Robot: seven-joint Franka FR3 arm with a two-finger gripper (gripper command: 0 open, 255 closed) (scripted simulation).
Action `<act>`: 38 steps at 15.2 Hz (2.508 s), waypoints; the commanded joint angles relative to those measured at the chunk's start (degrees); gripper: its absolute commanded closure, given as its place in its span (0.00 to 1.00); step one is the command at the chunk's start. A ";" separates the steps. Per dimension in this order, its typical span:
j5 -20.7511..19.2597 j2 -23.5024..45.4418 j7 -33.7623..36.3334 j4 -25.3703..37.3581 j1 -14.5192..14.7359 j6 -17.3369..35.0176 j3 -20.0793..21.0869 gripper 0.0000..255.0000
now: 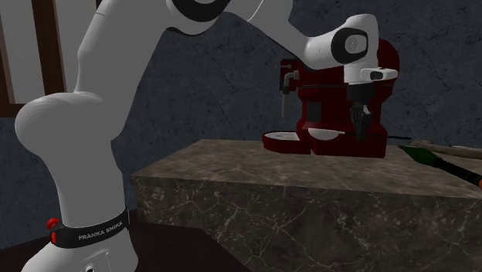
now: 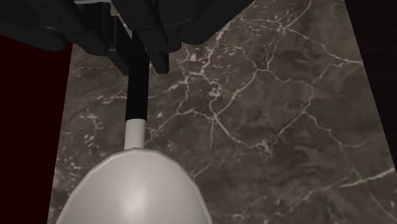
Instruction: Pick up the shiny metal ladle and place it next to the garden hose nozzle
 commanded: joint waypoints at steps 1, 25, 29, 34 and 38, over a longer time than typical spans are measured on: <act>-0.04 0.27 0.02 -1.21 0.00 1.51 -0.02 1.00; -0.45 3.62 0.15 -6.01 0.09 9.65 -0.27 0.00; -0.20 1.39 0.00 -5.62 -0.10 7.03 -0.13 0.00; 0.02 -0.43 -0.13 -4.97 -0.24 4.57 -0.03 0.00; 0.02 -0.43 -0.13 -4.96 -0.24 4.57 -0.03 0.00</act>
